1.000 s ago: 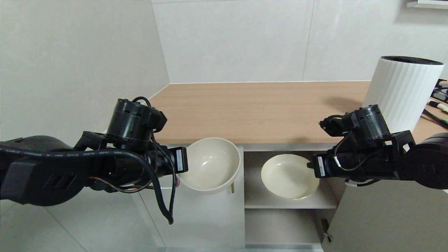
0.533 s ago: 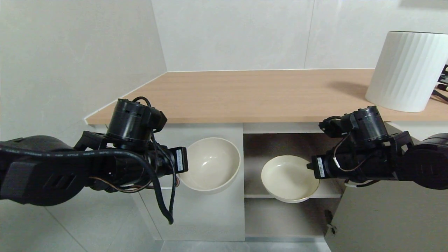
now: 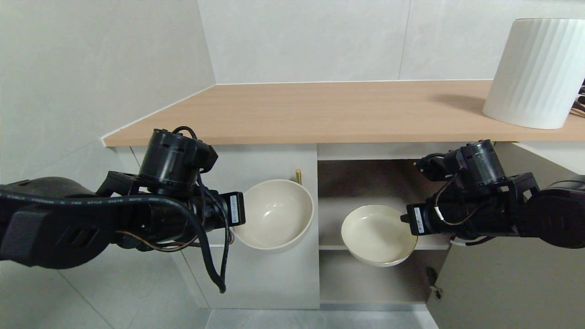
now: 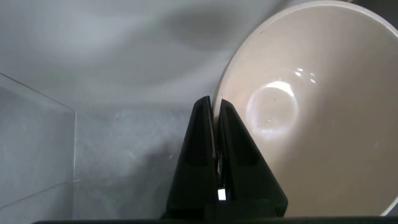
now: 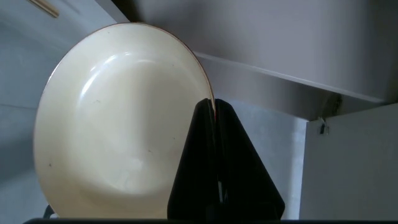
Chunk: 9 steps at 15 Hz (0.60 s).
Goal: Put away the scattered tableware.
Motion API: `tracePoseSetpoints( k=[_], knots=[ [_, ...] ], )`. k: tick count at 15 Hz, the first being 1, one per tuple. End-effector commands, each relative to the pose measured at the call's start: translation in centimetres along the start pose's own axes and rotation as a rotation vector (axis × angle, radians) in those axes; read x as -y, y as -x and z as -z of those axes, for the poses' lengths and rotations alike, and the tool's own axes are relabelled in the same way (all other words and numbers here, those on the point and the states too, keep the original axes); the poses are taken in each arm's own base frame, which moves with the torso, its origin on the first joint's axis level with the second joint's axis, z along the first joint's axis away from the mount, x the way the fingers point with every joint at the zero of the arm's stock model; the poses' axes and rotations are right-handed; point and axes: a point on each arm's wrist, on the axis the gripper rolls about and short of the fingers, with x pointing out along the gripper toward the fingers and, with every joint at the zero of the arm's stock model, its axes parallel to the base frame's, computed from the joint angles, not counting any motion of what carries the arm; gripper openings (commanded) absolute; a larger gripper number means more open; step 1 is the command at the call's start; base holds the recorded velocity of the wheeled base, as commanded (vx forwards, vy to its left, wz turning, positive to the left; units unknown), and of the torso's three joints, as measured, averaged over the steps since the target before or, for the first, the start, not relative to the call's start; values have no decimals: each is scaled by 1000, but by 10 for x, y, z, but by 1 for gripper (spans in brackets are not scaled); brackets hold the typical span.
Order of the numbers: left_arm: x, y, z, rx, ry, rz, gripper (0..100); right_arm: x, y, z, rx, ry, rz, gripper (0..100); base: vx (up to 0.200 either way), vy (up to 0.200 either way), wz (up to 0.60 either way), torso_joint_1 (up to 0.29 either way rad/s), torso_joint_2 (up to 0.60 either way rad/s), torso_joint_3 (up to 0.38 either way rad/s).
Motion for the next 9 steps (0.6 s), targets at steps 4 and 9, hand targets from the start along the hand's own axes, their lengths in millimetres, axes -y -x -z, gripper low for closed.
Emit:
tracePoseSetpoints(
  k=[4,9],
  knots=[
    [0,0,0,-1,0,-1,0,1,-27,9,-68,1,14,0,0,0,0,0,0,0],
    [0,-3,2,-10,-1,-3,0,8,-94,32,-102,-16,31,0,0,0,0,0,0,0]
  ],
)
